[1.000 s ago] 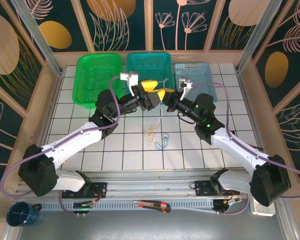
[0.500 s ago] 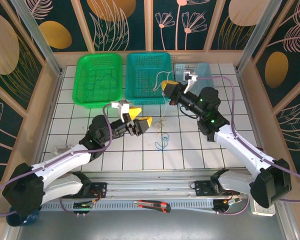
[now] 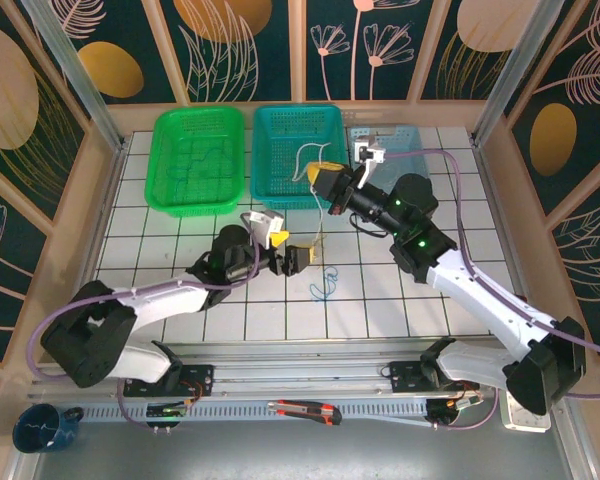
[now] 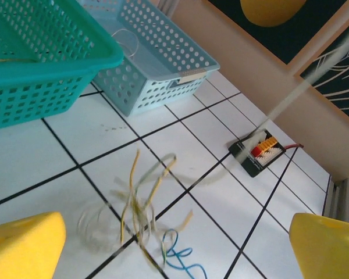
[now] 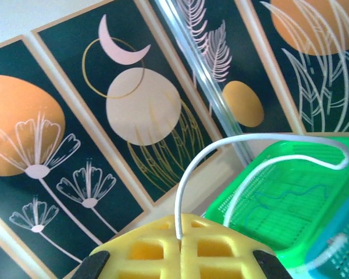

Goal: Untangle the cables

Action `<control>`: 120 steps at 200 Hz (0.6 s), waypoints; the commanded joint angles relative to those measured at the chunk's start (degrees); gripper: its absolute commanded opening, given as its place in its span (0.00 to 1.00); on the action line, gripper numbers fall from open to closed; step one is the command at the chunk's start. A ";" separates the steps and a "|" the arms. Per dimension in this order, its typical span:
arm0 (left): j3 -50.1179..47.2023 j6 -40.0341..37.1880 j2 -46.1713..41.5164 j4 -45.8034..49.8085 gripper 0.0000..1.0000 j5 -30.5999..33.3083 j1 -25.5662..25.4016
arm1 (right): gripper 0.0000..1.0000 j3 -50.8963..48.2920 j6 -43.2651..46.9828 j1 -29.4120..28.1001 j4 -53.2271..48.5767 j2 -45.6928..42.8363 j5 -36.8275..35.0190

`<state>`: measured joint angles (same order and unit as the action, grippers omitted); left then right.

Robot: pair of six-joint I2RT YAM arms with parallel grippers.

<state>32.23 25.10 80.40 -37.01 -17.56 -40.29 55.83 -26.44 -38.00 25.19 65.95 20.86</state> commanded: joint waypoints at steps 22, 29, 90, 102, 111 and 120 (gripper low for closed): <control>5.22 -0.60 6.35 -7.10 0.90 -0.45 -0.22 | 0.00 5.14 0.14 -2.54 -0.95 1.09 -0.48; 5.44 -0.45 7.41 -7.72 0.83 -0.29 -0.22 | 0.00 5.95 0.20 -2.65 -1.25 1.12 -0.47; -0.32 2.00 11.71 -13.45 0.15 -0.99 -0.20 | 0.00 16.56 0.78 -1.55 -3.52 1.83 0.57; -1.77 2.32 11.84 -14.13 0.15 -0.94 -0.17 | 0.00 18.78 0.20 -0.52 -3.05 2.14 1.40; -2.64 2.65 12.13 -14.52 0.18 -0.96 -0.20 | 0.00 20.10 -0.63 0.52 -2.27 2.33 2.25; -3.40 2.68 12.36 -14.66 0.21 -0.99 -0.20 | 0.00 21.29 -1.79 1.76 -1.22 2.50 3.20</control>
<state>31.05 26.98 91.68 -47.72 -17.76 -40.29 72.77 -26.30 -38.79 20.67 67.83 21.54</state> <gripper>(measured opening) 0.177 0.049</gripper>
